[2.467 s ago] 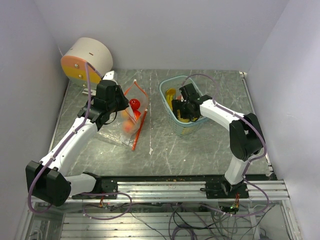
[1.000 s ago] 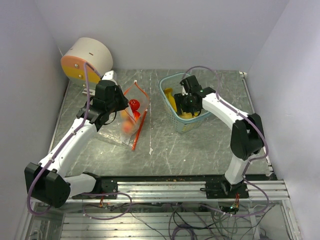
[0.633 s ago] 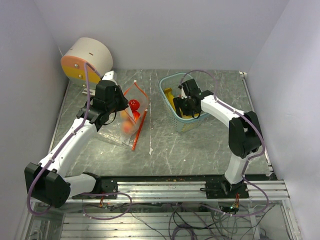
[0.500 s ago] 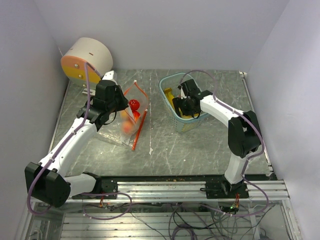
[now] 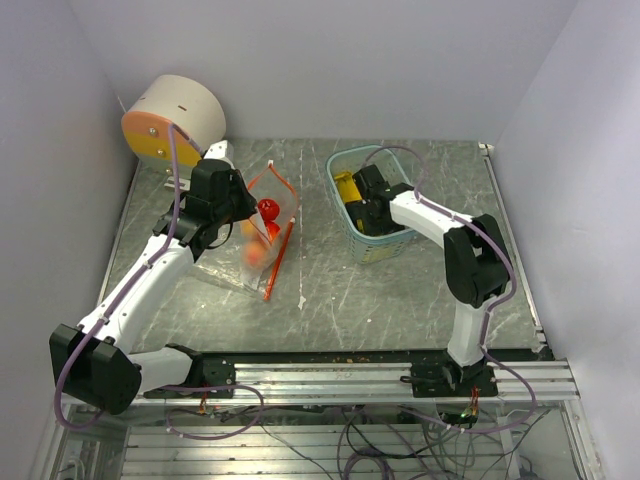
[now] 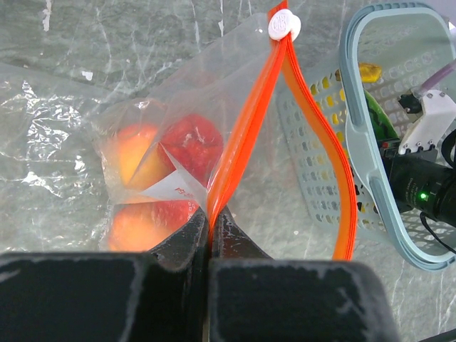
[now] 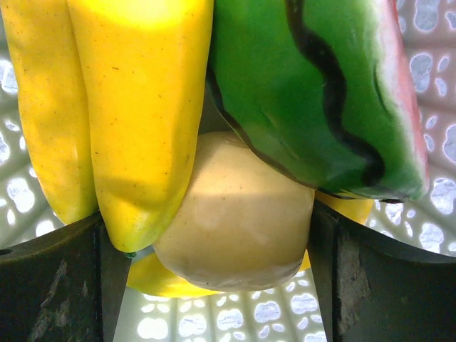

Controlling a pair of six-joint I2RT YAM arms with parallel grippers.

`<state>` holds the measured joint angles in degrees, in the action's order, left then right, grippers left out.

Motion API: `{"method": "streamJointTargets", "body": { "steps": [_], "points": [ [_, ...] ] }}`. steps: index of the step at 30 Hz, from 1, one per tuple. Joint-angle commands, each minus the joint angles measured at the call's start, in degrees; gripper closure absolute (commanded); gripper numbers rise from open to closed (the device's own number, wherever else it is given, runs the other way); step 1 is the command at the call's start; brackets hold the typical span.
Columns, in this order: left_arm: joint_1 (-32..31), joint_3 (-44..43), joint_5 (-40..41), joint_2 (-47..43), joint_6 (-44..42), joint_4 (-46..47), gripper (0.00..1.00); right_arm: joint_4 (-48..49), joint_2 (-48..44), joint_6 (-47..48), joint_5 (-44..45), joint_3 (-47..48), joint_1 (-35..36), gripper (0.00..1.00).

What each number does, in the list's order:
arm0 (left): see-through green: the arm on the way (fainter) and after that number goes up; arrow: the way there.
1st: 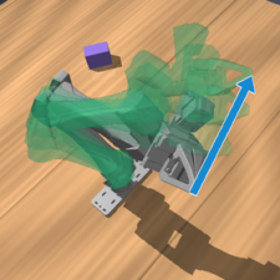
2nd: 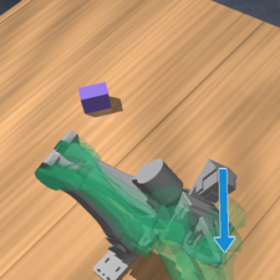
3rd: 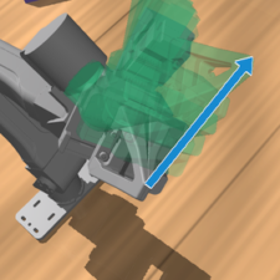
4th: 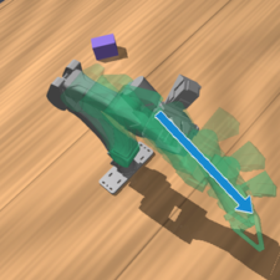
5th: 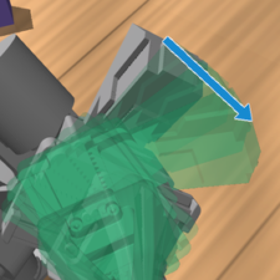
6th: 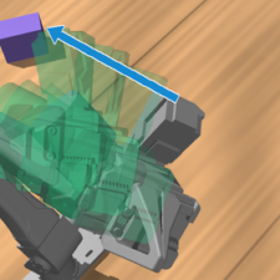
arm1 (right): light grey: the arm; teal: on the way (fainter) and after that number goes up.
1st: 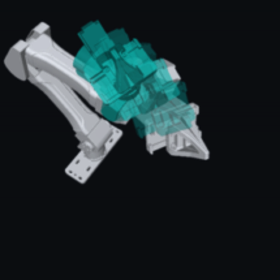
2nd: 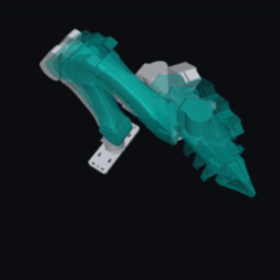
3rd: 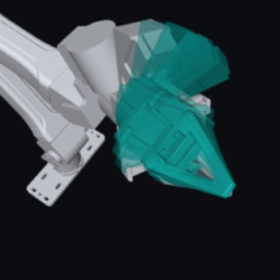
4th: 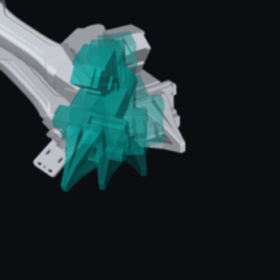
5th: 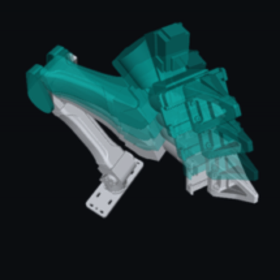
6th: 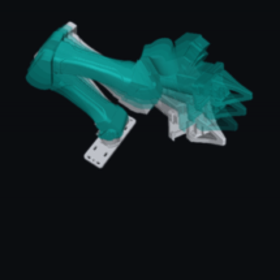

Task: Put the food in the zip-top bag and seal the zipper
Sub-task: Pick up the fake fruit from the bin.

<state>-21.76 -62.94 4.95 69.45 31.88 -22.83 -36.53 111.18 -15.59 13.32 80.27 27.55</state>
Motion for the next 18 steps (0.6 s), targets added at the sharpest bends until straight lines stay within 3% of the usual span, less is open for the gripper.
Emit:
{"method": "streamJointTargets", "body": {
  "steps": [1, 3, 5, 11, 18],
  "points": [
    [0.58, -1.53, 0.5, -0.08, -0.77, 0.78, 0.93, -6.51, -0.92, -1.91, 1.34, -1.75, -0.4, 0.47],
    [0.58, -1.49, 0.42, -0.21, -0.77, 0.83, 0.93, -7.67, -2.43, -1.72, 1.27, 0.42, -0.44, 0.64],
    [0.58, -1.4, 0.35, -0.36, -0.69, 0.85, 0.93, -9.16, -3.96, -1.71, 0.92, 3.69, -0.49, 0.73],
    [0.58, -0.98, 0.0, -0.88, -0.25, 1.16, 0.93, -9.42, -8.86, -3.0, -4.07, 12.08, -1.21, 0.74],
    [0.58, -0.86, -0.62, -1.25, -0.23, 1.08, 0.93, -6.75, -12.41, -4.78, -9.92, 14.68, -3.23, 0.71]
  ]
}}
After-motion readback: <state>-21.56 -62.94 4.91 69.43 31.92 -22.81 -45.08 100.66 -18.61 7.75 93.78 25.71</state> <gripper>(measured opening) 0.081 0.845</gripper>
